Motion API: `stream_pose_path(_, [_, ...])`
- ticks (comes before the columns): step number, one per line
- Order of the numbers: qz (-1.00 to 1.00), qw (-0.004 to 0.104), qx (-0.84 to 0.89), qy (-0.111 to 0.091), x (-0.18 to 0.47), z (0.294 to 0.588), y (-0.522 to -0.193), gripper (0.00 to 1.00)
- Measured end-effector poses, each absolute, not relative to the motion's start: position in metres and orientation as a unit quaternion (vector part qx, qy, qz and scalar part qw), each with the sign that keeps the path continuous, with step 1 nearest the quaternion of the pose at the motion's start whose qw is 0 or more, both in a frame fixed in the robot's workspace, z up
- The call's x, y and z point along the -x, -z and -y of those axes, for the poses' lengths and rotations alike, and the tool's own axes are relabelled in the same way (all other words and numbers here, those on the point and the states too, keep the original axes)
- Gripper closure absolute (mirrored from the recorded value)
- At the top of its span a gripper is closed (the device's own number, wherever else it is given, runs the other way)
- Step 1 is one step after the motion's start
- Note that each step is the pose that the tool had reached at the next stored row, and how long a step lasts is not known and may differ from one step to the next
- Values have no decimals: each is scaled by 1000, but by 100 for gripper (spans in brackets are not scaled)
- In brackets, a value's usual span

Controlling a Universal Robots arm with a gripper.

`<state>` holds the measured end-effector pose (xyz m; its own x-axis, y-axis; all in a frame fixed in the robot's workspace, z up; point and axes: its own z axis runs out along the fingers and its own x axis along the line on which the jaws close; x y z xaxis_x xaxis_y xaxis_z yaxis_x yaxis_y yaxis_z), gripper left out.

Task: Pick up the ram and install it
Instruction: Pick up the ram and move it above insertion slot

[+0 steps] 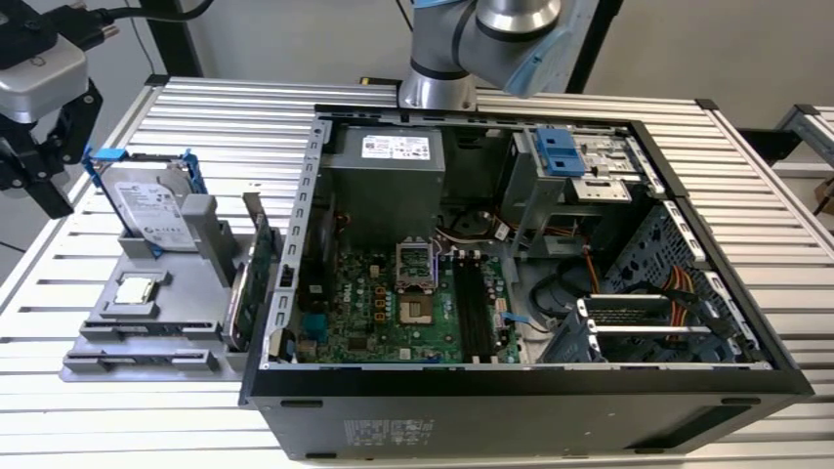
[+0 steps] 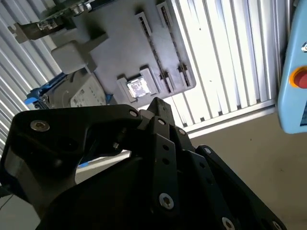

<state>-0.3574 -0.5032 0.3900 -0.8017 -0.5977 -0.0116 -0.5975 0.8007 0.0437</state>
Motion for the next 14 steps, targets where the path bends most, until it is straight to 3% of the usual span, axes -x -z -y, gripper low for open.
stream_pose_path(14, [932, 3, -361, 22, 358, 503, -390, 100])
